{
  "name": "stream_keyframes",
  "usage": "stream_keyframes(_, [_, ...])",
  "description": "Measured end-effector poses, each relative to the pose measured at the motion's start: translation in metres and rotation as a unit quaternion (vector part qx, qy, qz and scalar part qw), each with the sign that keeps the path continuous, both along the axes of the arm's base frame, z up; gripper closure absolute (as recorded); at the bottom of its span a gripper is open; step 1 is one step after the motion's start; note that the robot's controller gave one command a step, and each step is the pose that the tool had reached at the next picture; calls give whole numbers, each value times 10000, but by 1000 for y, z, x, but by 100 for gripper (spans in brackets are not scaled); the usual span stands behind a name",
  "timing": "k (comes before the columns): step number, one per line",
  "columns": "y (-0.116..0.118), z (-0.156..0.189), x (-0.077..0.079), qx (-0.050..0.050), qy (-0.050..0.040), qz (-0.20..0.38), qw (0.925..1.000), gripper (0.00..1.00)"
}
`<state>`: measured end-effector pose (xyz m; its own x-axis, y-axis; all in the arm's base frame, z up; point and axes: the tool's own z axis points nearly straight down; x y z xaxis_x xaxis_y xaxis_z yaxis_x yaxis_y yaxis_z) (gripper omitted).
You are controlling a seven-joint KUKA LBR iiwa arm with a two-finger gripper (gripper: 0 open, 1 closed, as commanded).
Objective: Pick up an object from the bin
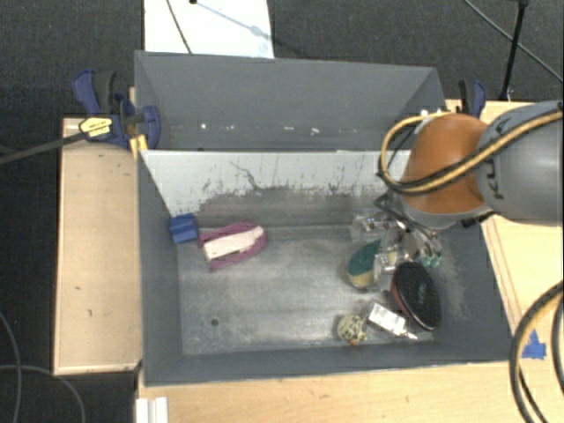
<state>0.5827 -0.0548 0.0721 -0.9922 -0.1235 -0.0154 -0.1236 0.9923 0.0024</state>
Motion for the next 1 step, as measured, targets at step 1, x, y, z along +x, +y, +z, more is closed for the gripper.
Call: stream_keyframes(1, [0, 1, 1, 0, -9, 10, 10000, 0])
